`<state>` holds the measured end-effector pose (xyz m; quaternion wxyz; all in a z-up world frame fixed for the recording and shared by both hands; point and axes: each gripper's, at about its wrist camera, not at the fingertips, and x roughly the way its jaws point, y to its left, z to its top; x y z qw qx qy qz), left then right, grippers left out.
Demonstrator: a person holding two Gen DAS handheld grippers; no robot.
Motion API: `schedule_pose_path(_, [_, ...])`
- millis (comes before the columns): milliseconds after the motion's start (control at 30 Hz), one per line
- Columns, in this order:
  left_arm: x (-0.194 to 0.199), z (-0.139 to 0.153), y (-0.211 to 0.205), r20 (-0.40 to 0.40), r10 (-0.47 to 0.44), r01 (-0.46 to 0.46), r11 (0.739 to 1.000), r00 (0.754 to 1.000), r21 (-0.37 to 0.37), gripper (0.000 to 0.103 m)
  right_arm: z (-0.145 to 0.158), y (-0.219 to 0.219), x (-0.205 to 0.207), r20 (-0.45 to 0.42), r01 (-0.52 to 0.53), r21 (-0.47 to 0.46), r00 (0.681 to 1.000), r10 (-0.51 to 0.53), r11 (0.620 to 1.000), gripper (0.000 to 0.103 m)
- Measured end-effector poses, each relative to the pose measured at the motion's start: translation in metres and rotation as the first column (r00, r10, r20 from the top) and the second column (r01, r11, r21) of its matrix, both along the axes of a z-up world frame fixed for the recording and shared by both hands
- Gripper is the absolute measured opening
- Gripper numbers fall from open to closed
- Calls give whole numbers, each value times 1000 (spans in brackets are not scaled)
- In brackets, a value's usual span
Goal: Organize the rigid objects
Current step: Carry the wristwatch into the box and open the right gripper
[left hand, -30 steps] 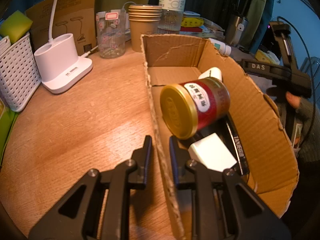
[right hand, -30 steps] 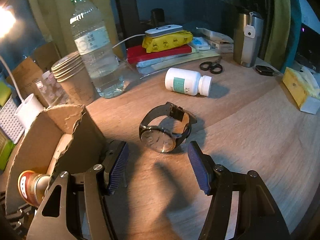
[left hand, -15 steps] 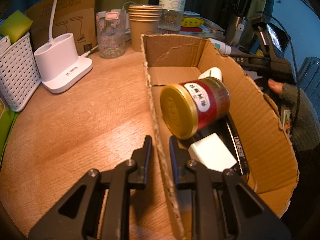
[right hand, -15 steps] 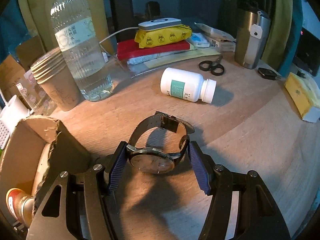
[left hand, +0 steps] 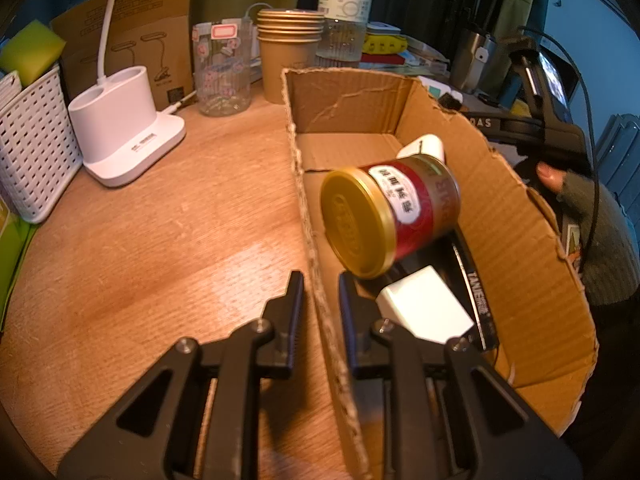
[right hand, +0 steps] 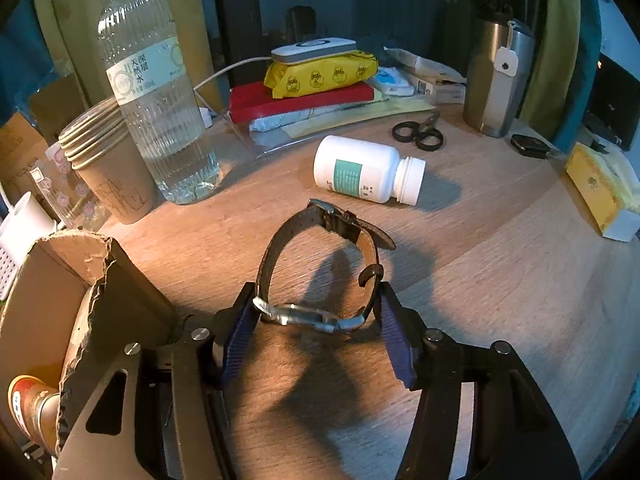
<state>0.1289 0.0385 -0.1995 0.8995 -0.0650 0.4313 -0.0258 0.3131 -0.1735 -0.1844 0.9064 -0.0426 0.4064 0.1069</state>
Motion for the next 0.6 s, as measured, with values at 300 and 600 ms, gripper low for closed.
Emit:
schedule_pose_path(300, [0,0,0,0,0,0,1000,1000,0,19,6,-2,-14,39,-2,-2,999,2,1000,59])
schedule_pose_path(600, [0,0,0,0,0,0,1000,1000,0,19,19,-4,-28,68,-22,37,998,19,999,59])
